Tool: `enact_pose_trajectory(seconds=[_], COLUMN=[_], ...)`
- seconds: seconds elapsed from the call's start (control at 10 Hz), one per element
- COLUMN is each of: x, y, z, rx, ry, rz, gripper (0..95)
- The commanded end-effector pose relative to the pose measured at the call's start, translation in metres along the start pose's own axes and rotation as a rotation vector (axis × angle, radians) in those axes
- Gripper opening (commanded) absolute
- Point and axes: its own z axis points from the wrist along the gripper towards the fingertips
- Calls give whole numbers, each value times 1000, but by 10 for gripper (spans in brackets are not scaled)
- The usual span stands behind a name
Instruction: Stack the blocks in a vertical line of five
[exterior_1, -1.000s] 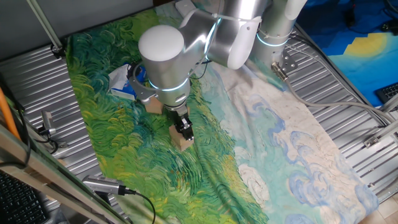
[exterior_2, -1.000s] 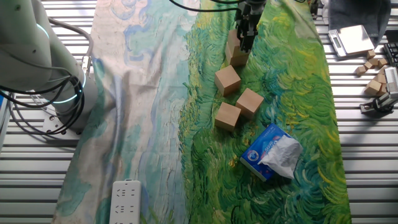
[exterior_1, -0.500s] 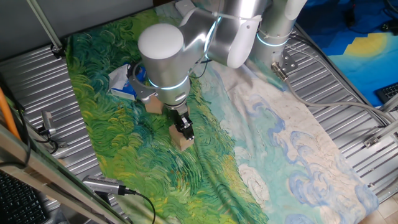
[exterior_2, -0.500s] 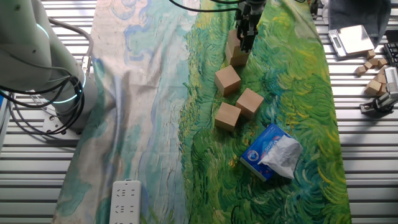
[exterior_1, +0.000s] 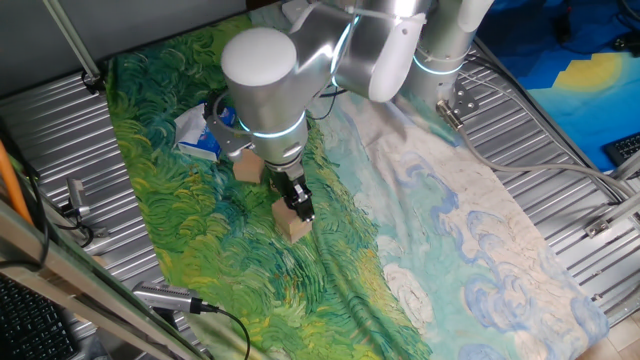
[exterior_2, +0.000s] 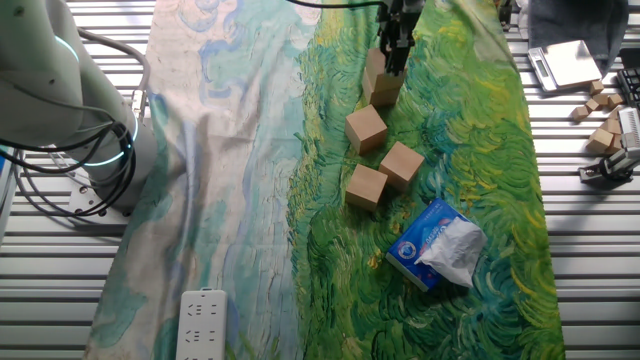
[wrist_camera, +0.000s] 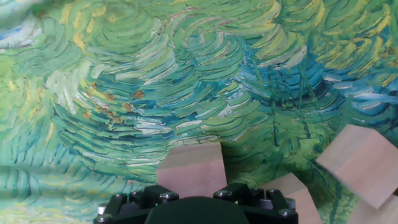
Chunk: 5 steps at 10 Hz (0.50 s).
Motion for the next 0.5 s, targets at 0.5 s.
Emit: enact_pose_trajectory(seconds=[0.5], x=[-11], y=[-37], z=[-26], rx=[9], ry=[18], rz=[-51], gripper=[760])
